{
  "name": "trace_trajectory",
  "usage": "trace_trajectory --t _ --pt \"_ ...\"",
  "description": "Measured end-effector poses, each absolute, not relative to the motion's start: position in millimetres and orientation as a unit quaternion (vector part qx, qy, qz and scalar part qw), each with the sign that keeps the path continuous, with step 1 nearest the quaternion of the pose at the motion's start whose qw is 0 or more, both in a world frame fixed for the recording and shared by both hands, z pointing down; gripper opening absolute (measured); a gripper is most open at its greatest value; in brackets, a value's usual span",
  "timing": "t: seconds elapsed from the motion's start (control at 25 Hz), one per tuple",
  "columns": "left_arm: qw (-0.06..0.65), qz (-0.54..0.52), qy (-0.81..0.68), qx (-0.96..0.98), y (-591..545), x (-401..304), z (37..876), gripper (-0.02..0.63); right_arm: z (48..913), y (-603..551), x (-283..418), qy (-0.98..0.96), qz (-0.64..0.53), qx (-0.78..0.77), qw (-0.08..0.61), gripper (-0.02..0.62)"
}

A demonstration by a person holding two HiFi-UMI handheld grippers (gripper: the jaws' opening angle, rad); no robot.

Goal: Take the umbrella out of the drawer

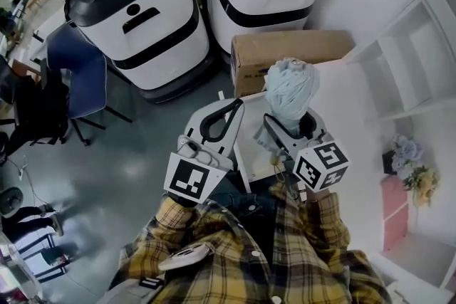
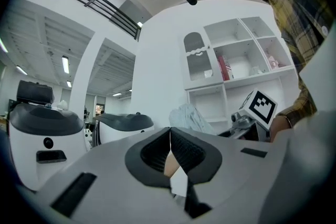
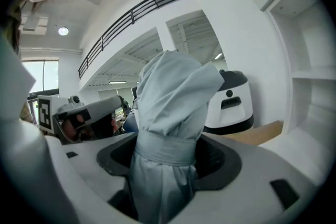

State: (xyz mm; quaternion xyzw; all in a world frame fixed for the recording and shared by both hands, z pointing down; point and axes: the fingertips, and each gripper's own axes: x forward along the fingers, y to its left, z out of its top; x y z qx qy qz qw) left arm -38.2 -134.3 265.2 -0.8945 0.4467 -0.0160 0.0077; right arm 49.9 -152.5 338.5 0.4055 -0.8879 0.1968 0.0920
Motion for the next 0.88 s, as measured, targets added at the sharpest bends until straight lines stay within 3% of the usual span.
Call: trace_trajectory --t 0.56,0.88 --pt "0.017 -0.005 0.392 -0.92 -130.5 -6.4 251.3 0.021 245.4 -119.3 114.4 -0.885 0.093 0.455 -0.011 0.325" --pt "0.01 -0.005 0.377 -0.926 -137.7 -7.0 251.0 0.021 247.6 -112.2 121.8 -0.878 0.09 0.47 -0.016 0.325"
